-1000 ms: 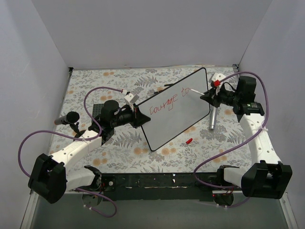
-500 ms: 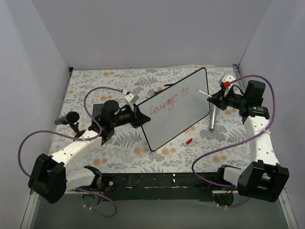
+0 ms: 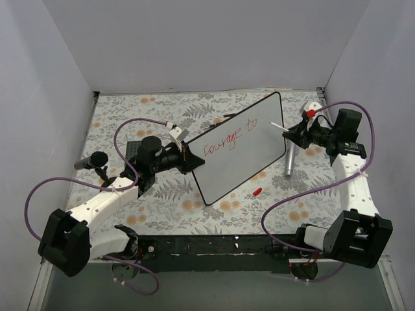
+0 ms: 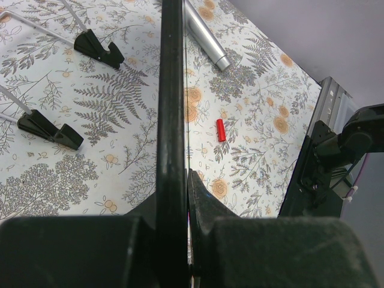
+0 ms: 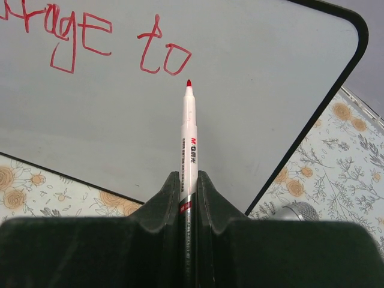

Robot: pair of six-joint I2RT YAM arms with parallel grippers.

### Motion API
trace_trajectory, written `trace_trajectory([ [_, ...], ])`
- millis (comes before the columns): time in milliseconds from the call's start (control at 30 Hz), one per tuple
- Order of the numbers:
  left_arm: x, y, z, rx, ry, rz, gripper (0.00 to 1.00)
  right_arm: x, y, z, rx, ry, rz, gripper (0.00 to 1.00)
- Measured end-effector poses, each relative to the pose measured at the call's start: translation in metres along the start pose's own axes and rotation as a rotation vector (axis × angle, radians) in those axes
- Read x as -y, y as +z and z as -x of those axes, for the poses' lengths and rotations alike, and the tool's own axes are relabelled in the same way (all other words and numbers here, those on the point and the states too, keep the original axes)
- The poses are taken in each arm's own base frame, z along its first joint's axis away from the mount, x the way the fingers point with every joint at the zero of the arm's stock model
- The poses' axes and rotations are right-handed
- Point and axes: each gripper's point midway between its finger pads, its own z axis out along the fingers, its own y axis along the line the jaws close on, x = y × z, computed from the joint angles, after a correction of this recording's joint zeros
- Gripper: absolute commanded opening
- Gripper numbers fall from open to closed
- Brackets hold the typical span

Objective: Write a sentence on the whiteboard

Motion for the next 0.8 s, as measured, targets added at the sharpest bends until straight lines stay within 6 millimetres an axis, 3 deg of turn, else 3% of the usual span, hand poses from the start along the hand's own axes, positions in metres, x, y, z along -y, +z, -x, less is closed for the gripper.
trace_trajectory([
  [233, 0.000, 0.000, 0.000, 0.000, -0.001, 0.000, 0.00, 0.007, 0.008, -0.015, -0.016, 0.031, 0.014, 0.01],
  [500, 0.000, 0.000, 0.000, 0.000, -0.002, 0.000, 0.00, 0.009, 0.011, -0.017, -0.016, 0.038, 0.018, 0.01],
  [800, 0.000, 0.000, 0.000, 0.000, -0.002, 0.000, 0.00, 0.015, 0.028, -0.027, -0.042, 0.068, 0.020, 0.01],
])
